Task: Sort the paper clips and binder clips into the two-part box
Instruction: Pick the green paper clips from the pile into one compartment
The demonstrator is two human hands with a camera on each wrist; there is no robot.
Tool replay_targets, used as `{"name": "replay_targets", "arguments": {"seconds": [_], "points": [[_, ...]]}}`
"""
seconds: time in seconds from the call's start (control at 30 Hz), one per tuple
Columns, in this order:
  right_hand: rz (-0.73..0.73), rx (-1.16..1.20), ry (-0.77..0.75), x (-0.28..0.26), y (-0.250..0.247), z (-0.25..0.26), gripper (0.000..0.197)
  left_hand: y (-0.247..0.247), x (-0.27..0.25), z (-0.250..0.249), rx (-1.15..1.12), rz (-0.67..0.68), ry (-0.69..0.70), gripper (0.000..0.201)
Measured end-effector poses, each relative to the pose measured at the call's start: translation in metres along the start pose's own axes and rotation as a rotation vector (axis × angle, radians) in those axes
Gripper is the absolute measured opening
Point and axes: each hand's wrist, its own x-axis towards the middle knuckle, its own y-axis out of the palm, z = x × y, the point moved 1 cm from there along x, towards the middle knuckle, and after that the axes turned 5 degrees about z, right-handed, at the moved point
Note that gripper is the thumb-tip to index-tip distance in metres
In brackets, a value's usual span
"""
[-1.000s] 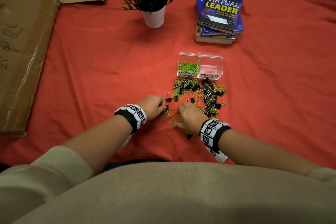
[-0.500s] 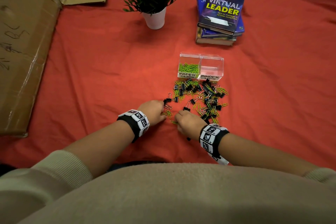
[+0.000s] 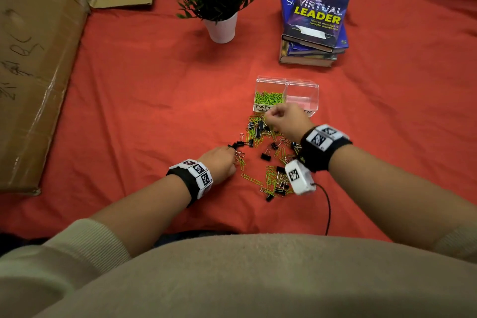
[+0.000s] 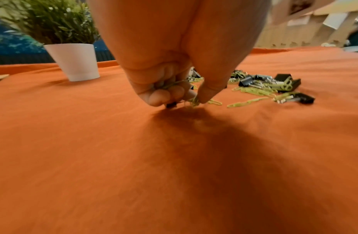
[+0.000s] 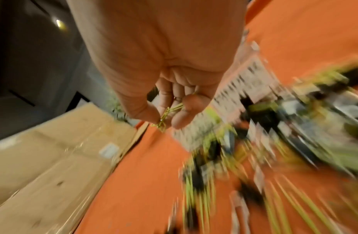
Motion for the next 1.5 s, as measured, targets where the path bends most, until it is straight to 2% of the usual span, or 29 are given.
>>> {"name": "replay_targets", "arguments": {"seconds": [0.07, 0.17, 0.3, 0.4, 0.5, 0.63, 0.7, 0.83, 0.9, 1.0, 1.07, 1.1, 1.17, 1.23, 1.3, 1.4, 1.5], "points": [[-0.061, -0.023, -0.001, 0.017, -0.019, 0.013, 0.009, -0.001, 0.001, 0.002, -0.085, -0.022, 0.024, 0.02], [-0.139, -0.201, -0.004, 0.04, -0.029, 0.023, 0.008, -0.01, 0.002, 0.002, -0.21, -0.063, 0.058, 0.011], [-0.102, -0.48, -0.014, 0.057, -0.022, 0.026, 0.023, -0.033, 0.008, -0.008, -0.326, -0.134, 0.051, 0.014], [-0.075, -0.586, -0.04, 0.06, -0.018, 0.022, 0.035, -0.05, 0.02, -0.01, -0.35, -0.169, 0.017, 0.012], [-0.098, -0.539, -0.093, 0.051, -0.024, 0.015, 0.039, -0.071, 0.036, -0.016, -0.359, -0.204, 0.014, 0.01], [-0.163, -0.416, -0.172, 0.019, -0.028, 0.0, 0.03, -0.107, 0.062, -0.033, -0.308, -0.238, 0.042, 0.009], [-0.089, -0.411, -0.189, -0.003, -0.019, -0.01, 0.025, -0.121, 0.075, -0.04, -0.254, -0.252, 0.056, 0.014], [0.23, -0.591, -0.238, -0.04, 0.02, -0.037, 0.022, -0.129, 0.093, -0.05, -0.176, -0.232, 0.061, 0.02], [0.329, -0.694, -0.246, -0.048, 0.038, -0.052, 0.026, -0.124, 0.094, -0.052, -0.154, -0.234, 0.078, 0.025], [0.326, -0.707, -0.216, -0.049, 0.046, -0.062, 0.035, -0.114, 0.083, -0.052, -0.116, -0.31, 0.162, 0.033], [0.267, -0.671, -0.164, -0.046, 0.042, -0.065, 0.037, -0.104, 0.069, -0.048, -0.12, -0.363, 0.195, 0.027], [0.231, -0.653, -0.139, -0.043, 0.037, -0.067, 0.037, -0.098, 0.063, -0.044, -0.12, -0.358, 0.213, 0.022], [0.183, -0.635, -0.122, -0.039, 0.03, -0.071, 0.033, -0.081, 0.049, -0.035, -0.089, -0.247, 0.255, 0.016], [0.213, -0.662, -0.158, -0.04, 0.031, -0.071, 0.027, -0.061, 0.035, -0.026, 0.005, -0.083, 0.295, 0.018], [0.289, -0.728, -0.23, -0.045, 0.039, -0.069, 0.027, -0.042, 0.022, -0.021, 0.138, 0.02, 0.32, 0.02], [0.328, -0.827, -0.358, -0.052, 0.054, -0.067, 0.033, -0.02, 0.012, -0.015, 0.211, 0.03, 0.335, 0.024], [0.311, -0.855, -0.398, -0.052, 0.059, -0.073, 0.034, -0.011, 0.011, -0.01, 0.23, -0.006, 0.307, 0.025]]}}
